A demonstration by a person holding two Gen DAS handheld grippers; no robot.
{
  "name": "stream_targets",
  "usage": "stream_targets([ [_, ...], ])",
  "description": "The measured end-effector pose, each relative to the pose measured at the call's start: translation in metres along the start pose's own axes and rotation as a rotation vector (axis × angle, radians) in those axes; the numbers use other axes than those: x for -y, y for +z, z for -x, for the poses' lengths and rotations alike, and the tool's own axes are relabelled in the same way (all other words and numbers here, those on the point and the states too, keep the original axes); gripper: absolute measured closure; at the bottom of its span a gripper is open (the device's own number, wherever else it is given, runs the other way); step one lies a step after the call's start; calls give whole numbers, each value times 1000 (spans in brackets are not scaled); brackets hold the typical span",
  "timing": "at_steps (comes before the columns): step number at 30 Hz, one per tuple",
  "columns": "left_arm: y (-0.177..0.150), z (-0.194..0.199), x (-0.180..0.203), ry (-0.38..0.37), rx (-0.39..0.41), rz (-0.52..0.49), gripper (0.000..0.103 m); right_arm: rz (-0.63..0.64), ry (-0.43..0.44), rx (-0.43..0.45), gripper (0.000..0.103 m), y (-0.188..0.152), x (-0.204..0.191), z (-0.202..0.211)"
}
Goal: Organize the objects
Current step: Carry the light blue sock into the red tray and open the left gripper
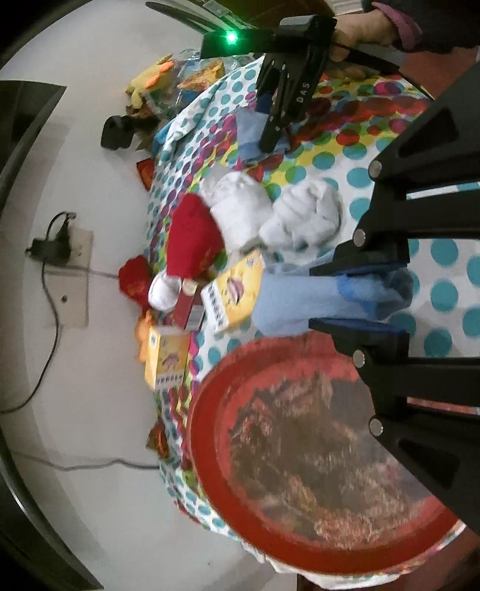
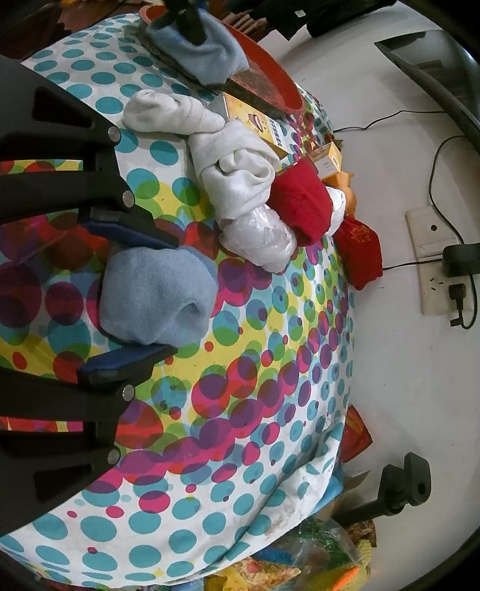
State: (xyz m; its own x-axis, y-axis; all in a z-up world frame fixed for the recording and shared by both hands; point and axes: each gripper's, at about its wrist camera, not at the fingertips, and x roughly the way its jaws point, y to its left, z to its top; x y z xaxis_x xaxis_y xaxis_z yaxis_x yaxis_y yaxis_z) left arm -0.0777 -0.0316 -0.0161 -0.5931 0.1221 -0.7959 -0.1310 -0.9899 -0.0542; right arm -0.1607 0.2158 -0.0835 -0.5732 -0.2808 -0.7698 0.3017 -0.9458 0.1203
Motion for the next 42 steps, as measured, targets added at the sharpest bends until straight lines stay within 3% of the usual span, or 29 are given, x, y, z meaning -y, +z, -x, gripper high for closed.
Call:
stream_targets([
  [11, -5, 29, -89, 134, 42, 106, 89, 6, -10, -2, 56, 1, -1, 0],
  [17, -11, 24, -141, 222, 8, 176, 91, 9, -15, -3, 56, 1, -2, 0],
  [19, -14, 24, -151, 213, 10, 198, 91, 11, -20, -3, 56, 1, -2, -1],
  [26, -16, 16, -127, 114, -23, 126, 91, 13, -21, -3, 55, 1, -2, 0],
  [32, -16, 8, -103, 98, -50, 70, 88, 10, -18, -2, 54, 0, -1, 0],
  [36, -21, 12, -111, 132, -50, 112, 73, 11, -17, -2, 54, 0, -1, 0],
  [42, -29, 25, -117, 204, -42, 121, 65, 34, -23, 2, 61, 1, -3, 0],
])
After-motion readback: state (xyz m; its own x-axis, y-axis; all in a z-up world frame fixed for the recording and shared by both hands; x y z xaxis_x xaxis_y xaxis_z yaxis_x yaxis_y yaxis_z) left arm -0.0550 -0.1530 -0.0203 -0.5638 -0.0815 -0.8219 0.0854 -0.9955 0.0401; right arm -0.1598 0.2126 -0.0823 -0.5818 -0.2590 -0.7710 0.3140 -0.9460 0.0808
